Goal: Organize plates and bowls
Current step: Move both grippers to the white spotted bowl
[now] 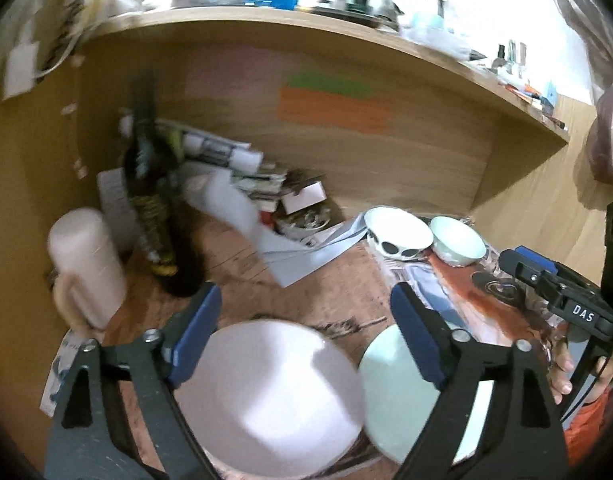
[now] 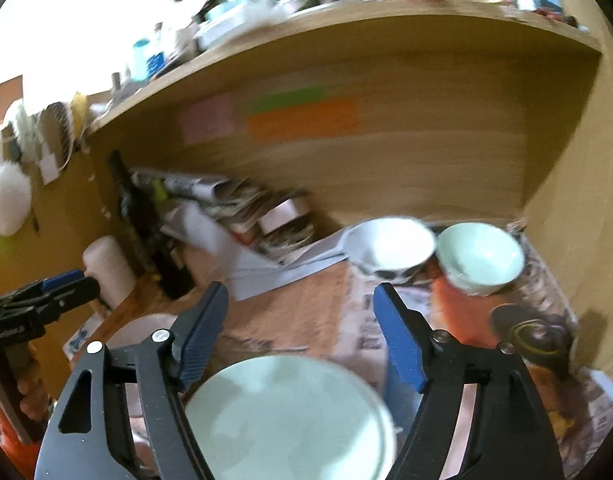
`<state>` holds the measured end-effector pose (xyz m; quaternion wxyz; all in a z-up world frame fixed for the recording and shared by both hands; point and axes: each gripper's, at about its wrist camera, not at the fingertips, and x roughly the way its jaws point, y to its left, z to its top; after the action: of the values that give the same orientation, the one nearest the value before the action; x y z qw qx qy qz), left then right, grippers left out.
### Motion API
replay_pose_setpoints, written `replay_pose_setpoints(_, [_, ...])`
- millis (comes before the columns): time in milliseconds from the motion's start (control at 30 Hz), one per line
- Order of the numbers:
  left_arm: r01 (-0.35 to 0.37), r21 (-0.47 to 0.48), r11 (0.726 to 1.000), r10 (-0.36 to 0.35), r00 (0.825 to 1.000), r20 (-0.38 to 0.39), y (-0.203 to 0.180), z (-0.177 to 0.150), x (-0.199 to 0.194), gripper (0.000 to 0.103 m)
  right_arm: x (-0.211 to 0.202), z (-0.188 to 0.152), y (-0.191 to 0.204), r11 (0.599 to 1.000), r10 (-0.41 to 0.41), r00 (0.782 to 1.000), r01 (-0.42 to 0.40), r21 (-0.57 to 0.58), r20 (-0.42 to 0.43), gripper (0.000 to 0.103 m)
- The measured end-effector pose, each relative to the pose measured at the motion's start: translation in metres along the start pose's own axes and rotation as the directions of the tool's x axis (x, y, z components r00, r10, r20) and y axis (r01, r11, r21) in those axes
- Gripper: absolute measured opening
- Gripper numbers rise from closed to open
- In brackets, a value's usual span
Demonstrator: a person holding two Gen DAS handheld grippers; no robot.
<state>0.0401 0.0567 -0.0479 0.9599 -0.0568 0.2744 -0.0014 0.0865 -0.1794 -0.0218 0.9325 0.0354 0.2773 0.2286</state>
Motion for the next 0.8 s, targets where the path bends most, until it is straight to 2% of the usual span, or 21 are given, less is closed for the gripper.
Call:
replay_pose_setpoints(233, [0.004, 0.037, 0.999, -0.001, 0.998, -0.062, -0.037, 0.029, 0.050, 0.089, 0.007, 0.019, -0.036, 0.999, -0.039, 0.999, 0.039, 0.006, 0.031, 0.073])
replay_pose_setpoints(433, [-0.002, 0.085, 0.996, 0.012, 0.993, -0.115, -0.061, 0.048, 0.091, 0.089, 0.026, 0.034, -0.061, 0.998, -0.056, 0.998, 0.055, 0.012, 0.023, 0.073])
replay_pose_setpoints(667, [0.006, 0.123, 0.992, 0.018, 0.980, -0.199, -0.085, 0.065, 0.147, 0.089, 0.069, 0.041, -0.084, 0.998, -0.062, 0.997, 0.063, 0.025, -0.045, 0.073])
replay_pose_setpoints(800, [0.009, 0.142, 0.990, 0.029, 0.966, -0.259, -0.097, 0.069, 0.184, 0.089, 0.092, 0.040, -0.094, 0.997, -0.070, 0.993, 0.073, 0.024, -0.096, 0.073])
